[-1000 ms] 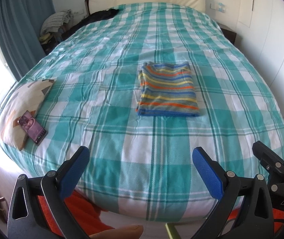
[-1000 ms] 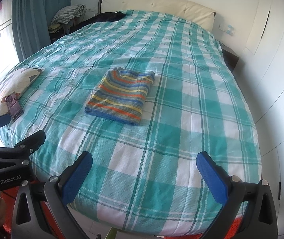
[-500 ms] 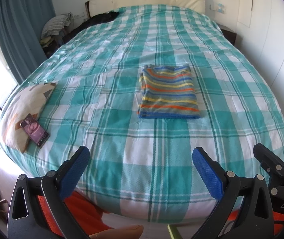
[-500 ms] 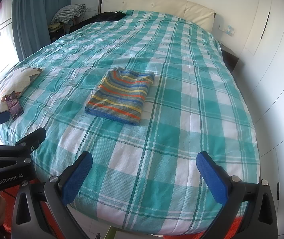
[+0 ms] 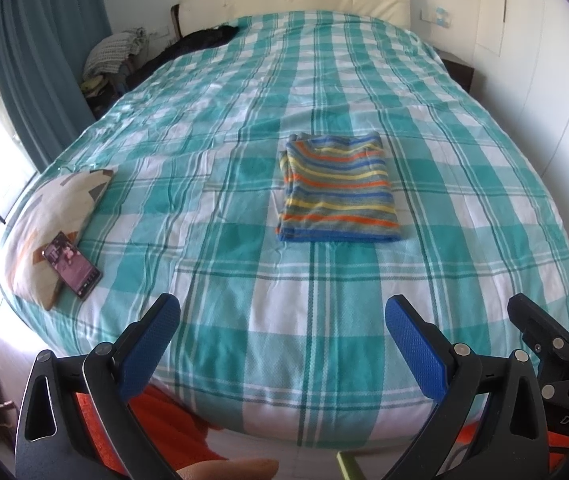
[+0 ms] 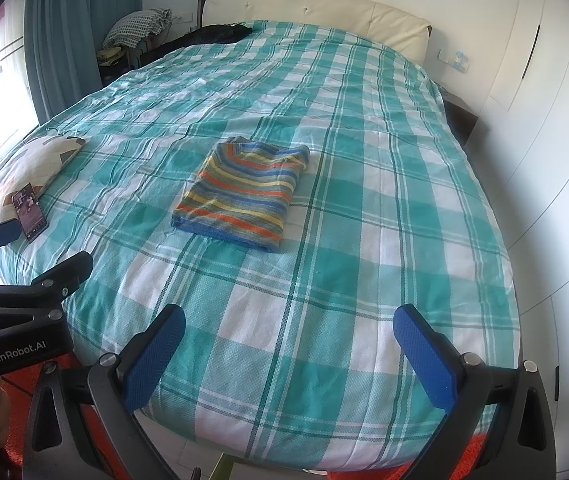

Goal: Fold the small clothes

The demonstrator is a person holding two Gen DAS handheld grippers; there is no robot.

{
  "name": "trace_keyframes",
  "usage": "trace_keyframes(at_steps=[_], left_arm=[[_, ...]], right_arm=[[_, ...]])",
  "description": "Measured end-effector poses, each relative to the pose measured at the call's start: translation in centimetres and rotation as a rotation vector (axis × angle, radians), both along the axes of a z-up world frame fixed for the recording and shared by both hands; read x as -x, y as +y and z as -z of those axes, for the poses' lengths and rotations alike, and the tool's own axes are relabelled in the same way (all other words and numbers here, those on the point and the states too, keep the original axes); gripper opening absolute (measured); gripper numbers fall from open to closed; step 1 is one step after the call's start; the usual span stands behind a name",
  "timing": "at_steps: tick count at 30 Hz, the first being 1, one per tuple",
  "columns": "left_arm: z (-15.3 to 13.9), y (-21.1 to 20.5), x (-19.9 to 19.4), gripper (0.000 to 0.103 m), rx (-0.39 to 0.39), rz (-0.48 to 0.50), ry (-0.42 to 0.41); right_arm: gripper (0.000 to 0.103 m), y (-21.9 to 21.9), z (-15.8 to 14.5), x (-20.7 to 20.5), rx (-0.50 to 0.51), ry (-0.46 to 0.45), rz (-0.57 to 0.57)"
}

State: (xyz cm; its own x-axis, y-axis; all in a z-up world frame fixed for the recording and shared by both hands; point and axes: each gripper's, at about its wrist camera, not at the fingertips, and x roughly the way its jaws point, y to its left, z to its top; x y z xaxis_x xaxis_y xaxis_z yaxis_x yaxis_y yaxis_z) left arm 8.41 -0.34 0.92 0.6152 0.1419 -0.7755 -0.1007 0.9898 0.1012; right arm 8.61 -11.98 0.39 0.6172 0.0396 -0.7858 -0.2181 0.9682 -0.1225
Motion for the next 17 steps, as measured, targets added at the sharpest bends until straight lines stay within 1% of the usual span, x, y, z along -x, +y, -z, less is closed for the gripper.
trace_keyframes(at_steps=[5,9,17], left_arm=[[-0.1,-0.31,0.23,0.103,0.006,0.021,-0.01],[-0.31,-0.61,0.45,0.103,-0.002,0.015,-0.026],[-0.27,-0.53,0.47,0.103,-0.02,-0.001,-0.031]], right_arm=[[0.103,0.09,0.0,0.03,0.002,0.0,0.0],[0.103,0.09,0.04,0.0,-0.001,-0.002,0.004],[0.103,-0.52,0.01,0.1,-0.008,0.004,0.012]])
